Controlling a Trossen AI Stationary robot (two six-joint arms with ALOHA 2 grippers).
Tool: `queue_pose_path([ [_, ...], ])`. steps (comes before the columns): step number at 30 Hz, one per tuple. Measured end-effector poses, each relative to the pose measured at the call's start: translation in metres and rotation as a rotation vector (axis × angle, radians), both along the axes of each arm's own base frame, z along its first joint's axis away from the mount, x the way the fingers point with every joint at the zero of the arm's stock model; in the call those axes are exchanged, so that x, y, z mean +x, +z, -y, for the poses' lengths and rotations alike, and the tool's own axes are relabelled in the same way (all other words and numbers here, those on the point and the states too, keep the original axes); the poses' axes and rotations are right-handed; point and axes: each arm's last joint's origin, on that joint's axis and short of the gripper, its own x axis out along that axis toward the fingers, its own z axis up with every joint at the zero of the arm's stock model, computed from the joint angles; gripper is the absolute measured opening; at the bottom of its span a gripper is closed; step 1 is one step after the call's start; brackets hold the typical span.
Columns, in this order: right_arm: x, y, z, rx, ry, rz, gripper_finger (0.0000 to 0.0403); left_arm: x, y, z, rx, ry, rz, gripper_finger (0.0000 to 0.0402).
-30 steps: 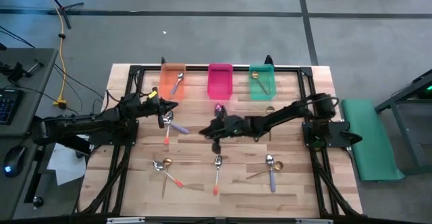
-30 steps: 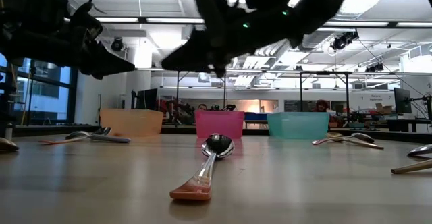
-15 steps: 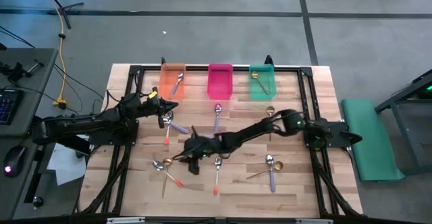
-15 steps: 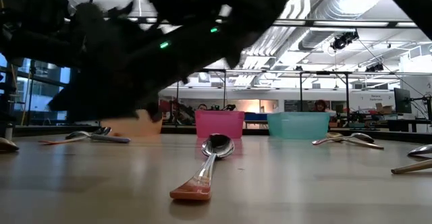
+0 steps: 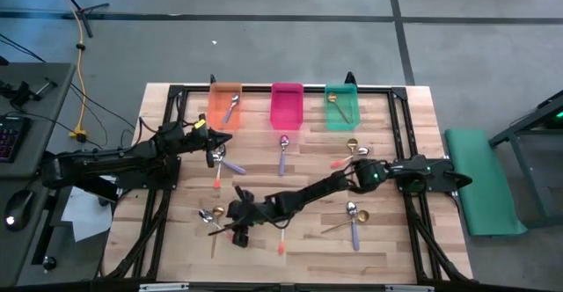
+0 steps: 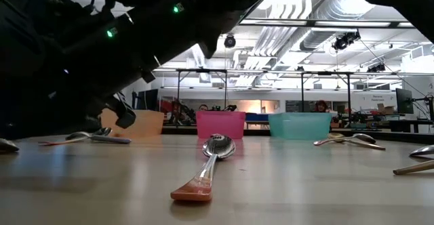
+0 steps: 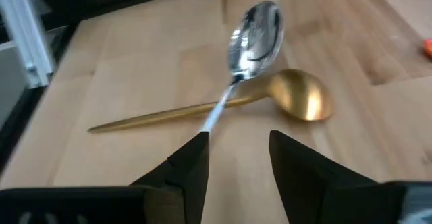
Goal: Sort silverware by color (type)
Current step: Put the orange spoon into the pink bin
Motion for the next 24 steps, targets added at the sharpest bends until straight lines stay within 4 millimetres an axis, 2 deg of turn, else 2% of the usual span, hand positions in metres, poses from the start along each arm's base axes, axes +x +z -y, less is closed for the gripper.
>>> queue_pose_path([
  [11, 0.001, 0.004, -0.005, 0.036, 0.021, 0.046, 0.0142, 0.000, -0.001, 0.000, -0.002, 0.000, -0.005, 0.0005],
  [16, 0.002, -0.012, -0.009, 0.037, 0.031, 0.043, 0.0142, 0.000, 0.000, 0.000, 0.006, 0.000, -0.006, 0.0005],
  [24, 0.003, -0.013, -0.004, 0.025, 0.044, 0.032, 0.0142, 0.000, 0.000, 0.000, 0.023, -0.003, -0.008, 0.0005],
])
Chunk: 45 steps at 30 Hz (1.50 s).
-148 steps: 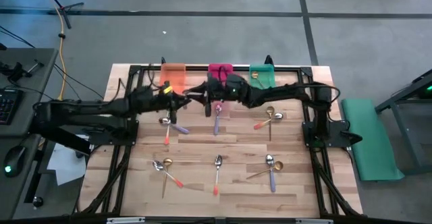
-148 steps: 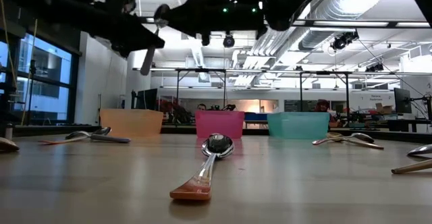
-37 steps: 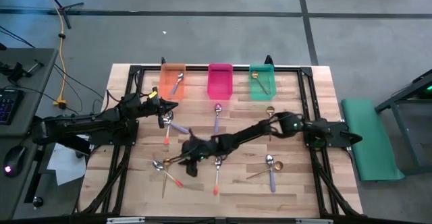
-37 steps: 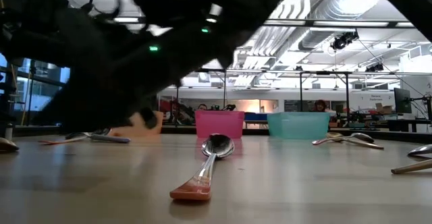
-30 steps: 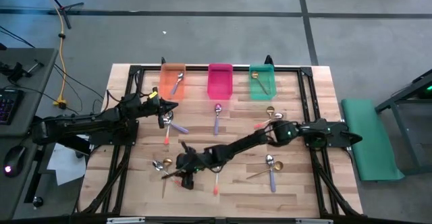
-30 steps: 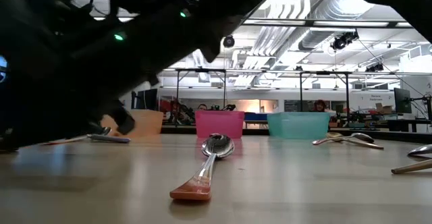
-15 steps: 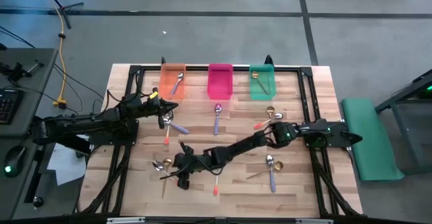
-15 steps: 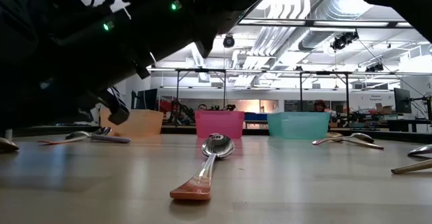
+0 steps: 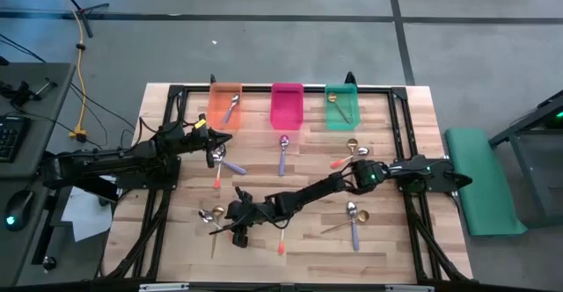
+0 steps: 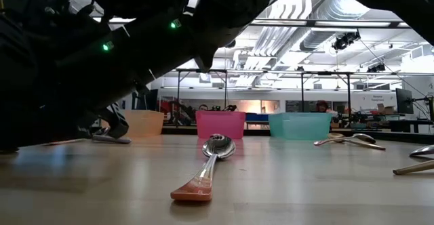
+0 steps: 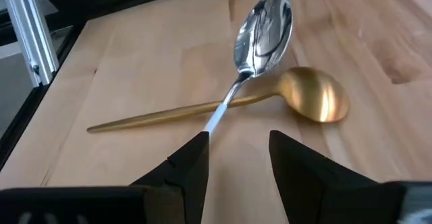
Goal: Sort silverware by color (type)
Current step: Put the orange spoon into the pink bin
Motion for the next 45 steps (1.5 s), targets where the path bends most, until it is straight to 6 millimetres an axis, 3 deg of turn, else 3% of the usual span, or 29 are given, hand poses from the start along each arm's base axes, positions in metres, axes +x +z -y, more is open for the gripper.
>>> queue_pose_path([
  [8, -0.002, 0.001, -0.009, -0.028, 0.101, 0.018, 0.0131, 0.000, 0.000, 0.000, -0.006, 0.001, -0.001, 0.0005],
  [17, -0.004, 0.007, -0.020, -0.057, 0.284, 0.075, 0.0007, 0.000, 0.000, 0.000, -0.007, 0.001, -0.002, 0.0005],
  [22, -0.005, 0.004, -0.017, -0.046, 0.305, 0.038, 0.0018, 0.000, -0.001, 0.000, -0.022, 0.002, -0.007, 0.0005],
  [28, -0.008, -0.003, -0.014, -0.056, 0.307, -0.042, 0.0002, 0.000, -0.003, 0.000, -0.037, 0.004, -0.024, 0.0005],
  [45, -0.010, -0.002, -0.005, -0.046, 0.274, -0.115, 0.0000, -0.001, -0.005, 0.000, -0.041, 0.003, -0.037, 0.0005],
])
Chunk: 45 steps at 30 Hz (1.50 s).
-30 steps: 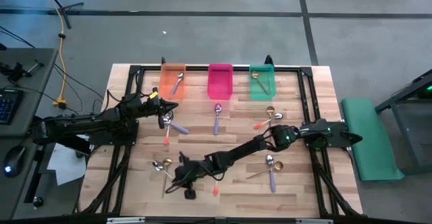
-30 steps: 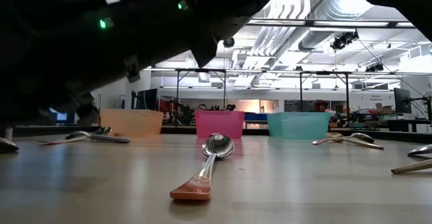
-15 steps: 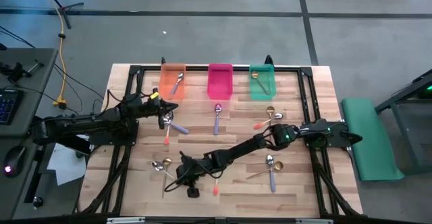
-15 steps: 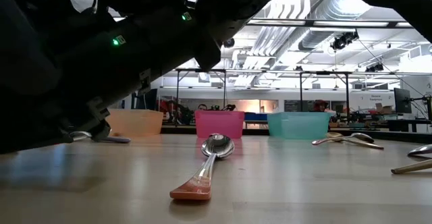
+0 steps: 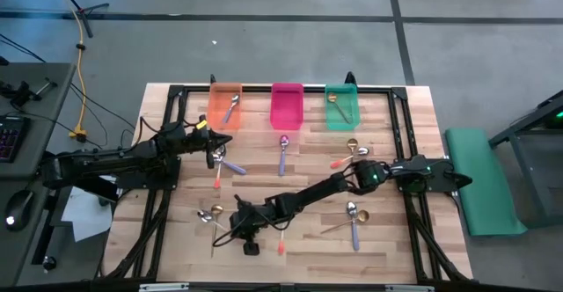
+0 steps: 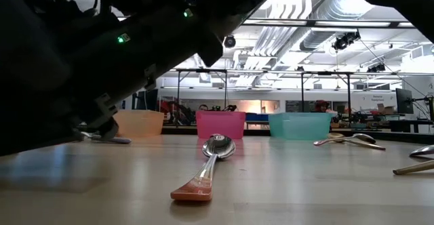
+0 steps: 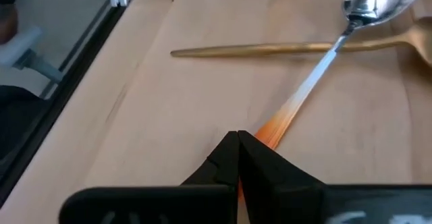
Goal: Sort silverware by color (type)
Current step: Put the orange spoon into the pink bin
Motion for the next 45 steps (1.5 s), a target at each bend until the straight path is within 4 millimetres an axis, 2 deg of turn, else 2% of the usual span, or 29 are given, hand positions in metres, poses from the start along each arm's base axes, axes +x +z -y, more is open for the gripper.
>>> queue_pose_path([
  [9, -0.001, 0.015, 0.003, -0.081, -0.024, 0.026, 0.0013, 0.000, -0.001, 0.000, -0.003, 0.000, -0.005, 0.0005],
  [17, 0.008, 0.030, 0.005, -0.088, -0.153, 0.165, 0.0116, 0.000, -0.001, 0.000, 0.006, -0.002, -0.008, 0.0005],
  [19, 0.011, 0.027, 0.006, -0.076, -0.161, 0.183, 0.0137, 0.000, -0.001, 0.000, 0.007, -0.002, -0.009, 0.0005],
  [22, 0.012, 0.012, 0.007, -0.076, -0.161, 0.171, 0.0155, 0.000, -0.001, 0.000, 0.007, -0.002, -0.009, 0.0005],
  [26, 0.013, 0.006, 0.008, -0.057, -0.168, 0.163, 0.0155, 0.000, -0.001, 0.000, 0.007, -0.002, -0.009, 0.0005],
  [35, 0.013, 0.000, 0.013, -0.062, -0.179, 0.133, 0.0125, 0.000, -0.001, 0.000, 0.007, -0.002, -0.009, 0.0005],
  [39, 0.015, -0.010, 0.016, -0.034, -0.198, 0.114, 0.0124, 0.000, -0.001, 0.000, 0.012, -0.003, -0.011, 0.0005],
  [45, 0.016, -0.011, 0.021, -0.019, -0.194, 0.098, 0.0121, 0.000, -0.001, 0.000, 0.012, -0.003, -0.012, 0.0005],
])
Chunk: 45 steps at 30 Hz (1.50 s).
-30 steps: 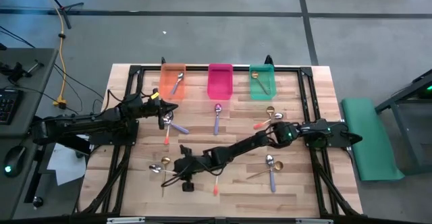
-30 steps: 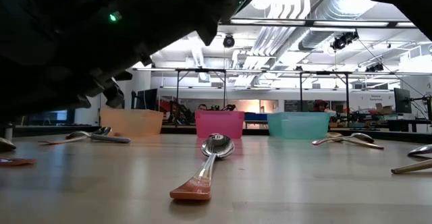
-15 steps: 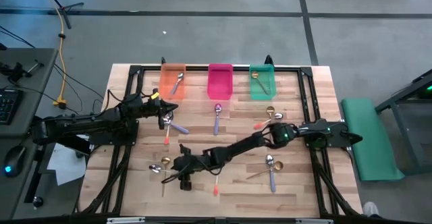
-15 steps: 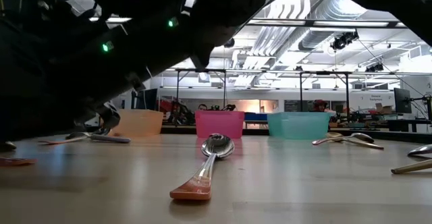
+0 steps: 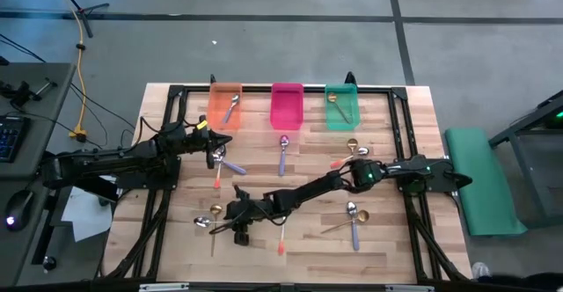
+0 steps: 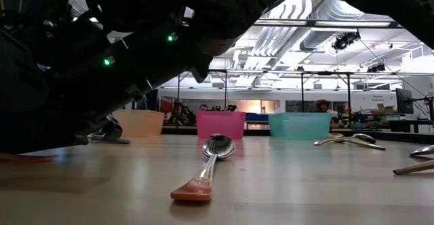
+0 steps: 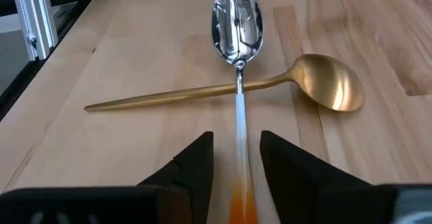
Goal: Sort silverware by color (type)
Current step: Put the orange spoon into the pink bin
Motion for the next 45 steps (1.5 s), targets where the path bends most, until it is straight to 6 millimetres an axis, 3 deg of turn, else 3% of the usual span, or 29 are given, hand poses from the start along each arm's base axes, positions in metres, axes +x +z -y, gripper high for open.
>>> queue_pose_path([
  [12, -0.001, -0.004, 0.010, 0.000, -0.023, -0.069, 0.0021, 0.000, 0.000, 0.000, 0.001, -0.001, -0.001, 0.0005],
  [26, 0.001, 0.003, 0.012, -0.023, -0.013, -0.024, 0.0011, 0.000, -0.002, 0.000, -0.007, -0.001, -0.018, 0.0005],
  [32, -0.001, 0.017, 0.015, -0.083, -0.043, -0.022, 0.0009, 0.000, -0.003, 0.000, -0.009, -0.001, -0.025, 0.0005],
  [38, -0.006, 0.044, 0.018, -0.130, -0.071, -0.031, 0.0007, 0.000, -0.002, 0.000, -0.007, 0.000, -0.021, 0.0005],
  [45, -0.025, 0.077, 0.011, -0.276, -0.140, -0.126, 0.0000, 0.000, -0.002, 0.000, -0.008, 0.001, -0.023, 0.0005],
])
